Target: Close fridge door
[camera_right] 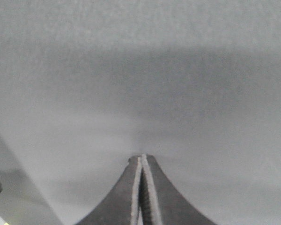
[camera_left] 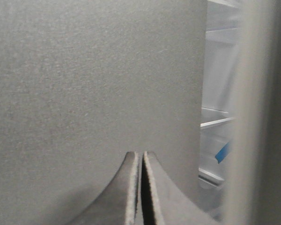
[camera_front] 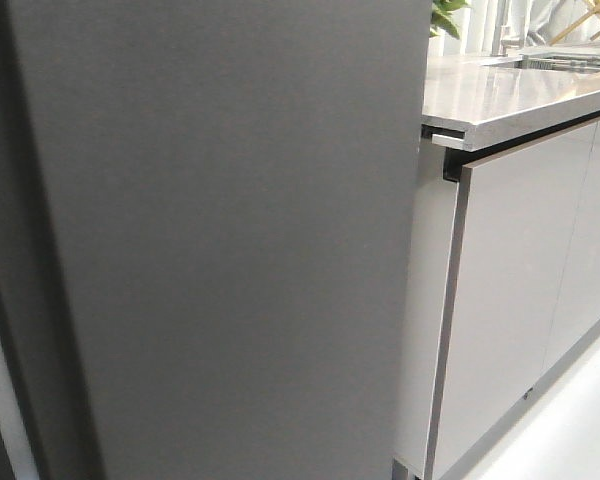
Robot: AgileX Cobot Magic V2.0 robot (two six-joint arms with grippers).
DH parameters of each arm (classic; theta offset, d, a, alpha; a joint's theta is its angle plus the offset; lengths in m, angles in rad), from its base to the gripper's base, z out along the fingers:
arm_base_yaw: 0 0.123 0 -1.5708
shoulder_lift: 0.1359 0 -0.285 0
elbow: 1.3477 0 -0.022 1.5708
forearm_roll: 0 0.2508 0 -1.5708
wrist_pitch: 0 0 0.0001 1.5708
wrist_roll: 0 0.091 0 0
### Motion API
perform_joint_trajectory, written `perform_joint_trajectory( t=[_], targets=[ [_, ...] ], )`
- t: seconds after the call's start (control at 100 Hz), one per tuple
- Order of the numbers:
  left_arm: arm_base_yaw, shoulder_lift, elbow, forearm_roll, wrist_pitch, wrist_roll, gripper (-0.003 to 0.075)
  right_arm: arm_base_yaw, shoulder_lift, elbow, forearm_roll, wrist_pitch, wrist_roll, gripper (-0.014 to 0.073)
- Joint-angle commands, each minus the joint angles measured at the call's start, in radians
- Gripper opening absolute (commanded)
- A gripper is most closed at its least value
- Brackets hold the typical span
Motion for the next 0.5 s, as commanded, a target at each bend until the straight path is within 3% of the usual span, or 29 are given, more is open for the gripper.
perform_joint_trajectory(
  t=[0.0, 0.49],
  targets=[
    [-0.005, -0.01, 0.035, -0.004, -0.073, -0.004, -0.002, -0.003, 0.04, -0.058, 0.013, -0.12, -0.02, -0.0045],
    [-0.005, -0.01, 0.035, -0.004, -0.073, -0.004, -0.002, -0.003, 0.16, -0.14, -0.009, -0.129, -0.022, -0.0044]
  ],
)
